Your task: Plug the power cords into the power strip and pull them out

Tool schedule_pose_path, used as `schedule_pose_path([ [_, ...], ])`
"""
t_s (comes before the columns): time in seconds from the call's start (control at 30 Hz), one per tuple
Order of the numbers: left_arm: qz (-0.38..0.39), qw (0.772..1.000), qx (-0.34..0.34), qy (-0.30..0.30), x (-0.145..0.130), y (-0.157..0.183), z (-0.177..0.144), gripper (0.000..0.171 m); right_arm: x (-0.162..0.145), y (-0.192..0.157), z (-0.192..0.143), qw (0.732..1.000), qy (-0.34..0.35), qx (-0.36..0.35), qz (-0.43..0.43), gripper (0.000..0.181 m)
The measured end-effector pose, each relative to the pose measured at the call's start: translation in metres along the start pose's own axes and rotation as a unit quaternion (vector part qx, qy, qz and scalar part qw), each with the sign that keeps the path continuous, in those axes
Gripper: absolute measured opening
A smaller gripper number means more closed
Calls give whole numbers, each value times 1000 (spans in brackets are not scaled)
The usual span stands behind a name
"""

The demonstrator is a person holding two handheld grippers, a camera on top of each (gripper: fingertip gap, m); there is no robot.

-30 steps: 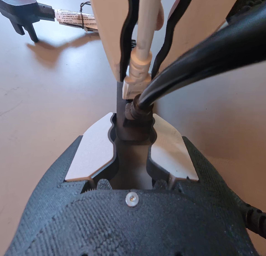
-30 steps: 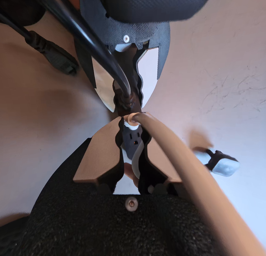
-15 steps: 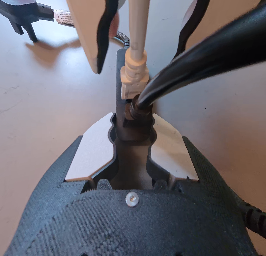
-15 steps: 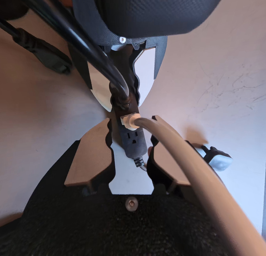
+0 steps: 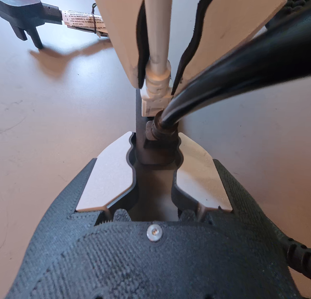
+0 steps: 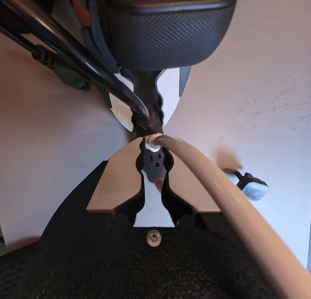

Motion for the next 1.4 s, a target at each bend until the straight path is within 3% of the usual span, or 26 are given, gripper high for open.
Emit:
schedule_pose_path([
  [0.03,1,1000,1,0,0,0,0,45,-1,0,0,1000,-8,8,-2,21],
  [0.23,2,1000,0,0,0,1,0,45,0,4,-1,996,-60,58,-15,18],
  [0.5,-3,1000,3,-3,0,1,0,45,8,0,4,988,-133,56,-58,19],
  [0.87,-2,1000,6,0,0,2,0,45,-2,3,0,991,-112,70,-12,19],
  [1.4,-5,1000,8,0,0,2,1,45,-2,3,1,988,-142,63,-16,19],
])
Point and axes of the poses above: each gripper's, where its closed fingertips meet, z out along the fingers, x out of its top, y = z × x across the jaws, the point moved 4 cm from there along -z, back along the fingers, and after that the axes turned 2 degrees about z, right-handed, at the moved point
